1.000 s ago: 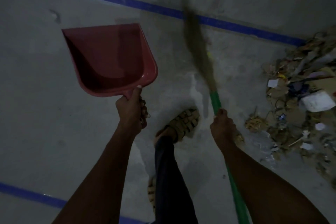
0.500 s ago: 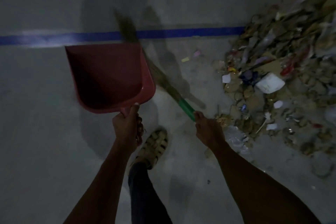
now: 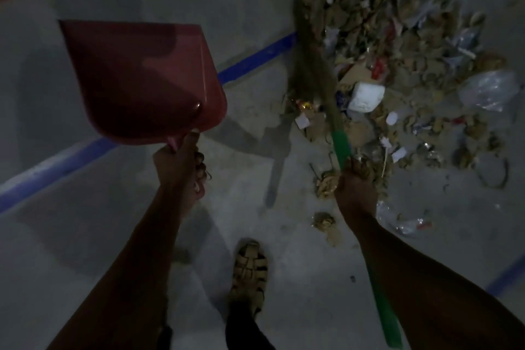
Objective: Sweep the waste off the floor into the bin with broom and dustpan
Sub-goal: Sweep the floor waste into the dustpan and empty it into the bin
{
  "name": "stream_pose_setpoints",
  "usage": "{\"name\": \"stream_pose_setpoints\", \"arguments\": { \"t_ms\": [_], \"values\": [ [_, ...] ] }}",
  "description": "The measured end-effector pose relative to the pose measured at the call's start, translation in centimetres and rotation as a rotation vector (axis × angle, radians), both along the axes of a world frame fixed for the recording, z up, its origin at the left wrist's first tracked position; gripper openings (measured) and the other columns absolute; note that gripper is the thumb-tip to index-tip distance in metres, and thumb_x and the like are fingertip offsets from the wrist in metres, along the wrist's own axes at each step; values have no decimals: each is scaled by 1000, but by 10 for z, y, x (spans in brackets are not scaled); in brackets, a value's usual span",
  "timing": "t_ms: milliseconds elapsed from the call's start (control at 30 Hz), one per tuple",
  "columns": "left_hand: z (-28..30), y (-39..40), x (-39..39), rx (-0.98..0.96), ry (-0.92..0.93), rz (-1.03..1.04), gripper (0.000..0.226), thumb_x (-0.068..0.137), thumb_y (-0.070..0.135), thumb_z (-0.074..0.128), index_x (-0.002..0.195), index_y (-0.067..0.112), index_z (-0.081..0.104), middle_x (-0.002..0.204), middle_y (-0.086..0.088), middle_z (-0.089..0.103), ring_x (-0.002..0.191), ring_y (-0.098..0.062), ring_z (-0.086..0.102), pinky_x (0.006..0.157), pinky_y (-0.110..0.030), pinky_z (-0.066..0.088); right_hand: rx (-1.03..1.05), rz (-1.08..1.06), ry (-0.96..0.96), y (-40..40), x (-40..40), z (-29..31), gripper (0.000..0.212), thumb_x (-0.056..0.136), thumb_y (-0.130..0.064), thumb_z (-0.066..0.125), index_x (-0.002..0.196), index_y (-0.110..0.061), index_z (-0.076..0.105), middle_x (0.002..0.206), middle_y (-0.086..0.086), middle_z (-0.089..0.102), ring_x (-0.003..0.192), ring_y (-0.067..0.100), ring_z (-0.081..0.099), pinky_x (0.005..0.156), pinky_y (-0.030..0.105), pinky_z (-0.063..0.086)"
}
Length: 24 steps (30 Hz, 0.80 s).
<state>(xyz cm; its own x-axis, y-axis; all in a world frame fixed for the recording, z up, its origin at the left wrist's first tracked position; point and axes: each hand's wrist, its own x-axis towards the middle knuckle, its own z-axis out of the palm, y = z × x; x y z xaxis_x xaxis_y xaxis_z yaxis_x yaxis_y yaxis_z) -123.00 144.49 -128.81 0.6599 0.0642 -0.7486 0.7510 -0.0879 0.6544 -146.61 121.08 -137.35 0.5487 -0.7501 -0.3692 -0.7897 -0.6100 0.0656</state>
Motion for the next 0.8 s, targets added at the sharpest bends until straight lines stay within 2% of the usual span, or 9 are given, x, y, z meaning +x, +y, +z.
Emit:
{"name": "stream_pose_setpoints", "arguments": {
  "t_ms": [100, 200, 233, 300, 400, 500, 567, 667, 800],
  "values": [
    [-8, -15, -5, -18, -4, -72, 46, 95, 27, 69, 62, 18, 38, 48, 2, 38, 30, -9, 33, 34, -15, 26, 3, -27, -94, 9, -18, 5, 50, 94, -12, 51, 144, -9, 46, 90, 20, 69, 59, 38, 64, 50, 41, 52],
    [-14, -23, -13, 5, 64, -172, 50, 96, 31, 67, 58, 17, 38, 43, 3, 38, 28, -9, 33, 37, -13, 26, 48, 38, -163, 22, -39, 9, 58, 86, -5, 63, 142, -7, 48, 130, 17, 62, 59, 38, 65, 47, 44, 55],
    [-15, -23, -13, 18, 98, -198, 53, 96, 34, 67, 55, 16, 38, 41, 3, 37, 27, -10, 31, 40, -13, 26, 103, 58, -169, 30, -45, 11, 59, 86, -7, 64, 142, -10, 48, 134, 14, 61, 63, 38, 66, 51, 45, 57],
    [-15, -24, -10, 20, 124, -268, 56, 94, 40, 68, 53, 16, 39, 40, 2, 37, 26, -10, 29, 43, -15, 26, 224, 45, -151, 46, -51, 19, 58, 91, -17, 59, 147, -18, 42, 118, 12, 68, 68, 35, 67, 58, 42, 58],
    [-10, -22, 0, 37, 86, -397, 53, 94, 39, 70, 58, 12, 41, 43, 0, 39, 26, -11, 32, 40, -14, 27, 300, 0, 2, 58, -52, 27, 57, 98, -23, 51, 151, -24, 32, 90, 8, 68, 66, 27, 63, 57, 31, 50],
    [-10, -12, 28, 99, 66, -477, 52, 92, 40, 70, 60, 11, 41, 39, 2, 37, 25, -11, 31, 40, -13, 27, 169, -95, 28, 58, -42, 31, 58, 98, -27, 53, 150, -26, 27, 85, 2, 66, 59, 20, 58, 48, 27, 44],
    [-8, -6, 53, 122, 68, -548, 52, 92, 42, 71, 60, 14, 40, 40, 3, 36, 25, -10, 30, 39, -13, 27, 75, -201, 38, 52, -27, 35, 61, 96, -21, 57, 149, -22, 27, 84, 0, 63, 54, 18, 54, 42, 24, 37],
    [3, -5, 90, 137, 38, -621, 52, 93, 42, 70, 60, 16, 39, 42, 2, 36, 25, -10, 29, 42, -13, 26, -45, -260, 57, 41, -1, 50, 66, 91, -12, 58, 150, -22, 30, 120, 11, 62, 61, 29, 60, 46, 35, 51],
    [33, -21, 131, 87, -2, -686, 52, 94, 40, 70, 58, 15, 42, 42, -1, 38, 25, -10, 30, 42, -12, 25, -165, -339, 6, 54, 38, 81, 68, 91, -9, 60, 152, -18, 30, 144, 12, 48, 66, 37, 62, 45, 33, 44]
  ]
}}
